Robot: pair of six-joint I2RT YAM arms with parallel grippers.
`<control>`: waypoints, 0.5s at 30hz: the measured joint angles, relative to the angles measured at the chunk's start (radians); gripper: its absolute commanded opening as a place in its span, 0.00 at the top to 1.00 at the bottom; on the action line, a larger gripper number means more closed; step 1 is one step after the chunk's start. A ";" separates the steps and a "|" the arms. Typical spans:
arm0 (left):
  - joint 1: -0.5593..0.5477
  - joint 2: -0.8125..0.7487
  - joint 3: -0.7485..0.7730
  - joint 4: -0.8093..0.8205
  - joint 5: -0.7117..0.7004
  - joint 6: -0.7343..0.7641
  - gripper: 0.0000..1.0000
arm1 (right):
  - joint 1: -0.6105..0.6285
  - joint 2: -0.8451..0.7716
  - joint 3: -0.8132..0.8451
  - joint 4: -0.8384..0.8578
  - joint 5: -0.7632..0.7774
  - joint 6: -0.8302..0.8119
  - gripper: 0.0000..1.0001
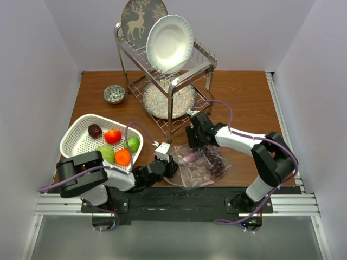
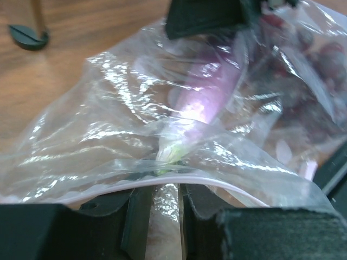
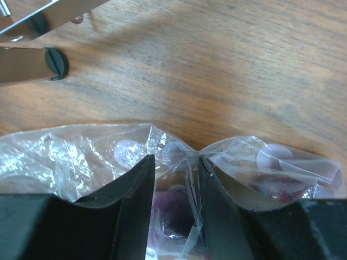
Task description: Open the zip-top bag and remove the fake food
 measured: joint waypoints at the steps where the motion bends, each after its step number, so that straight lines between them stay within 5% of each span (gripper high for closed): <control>1: -0.005 -0.003 -0.003 0.003 0.006 0.001 0.69 | 0.001 0.000 0.000 0.001 0.000 0.004 0.59; 15: -0.025 0.055 0.023 0.040 0.064 0.033 0.36 | 0.052 0.001 0.000 0.004 -0.002 0.049 0.58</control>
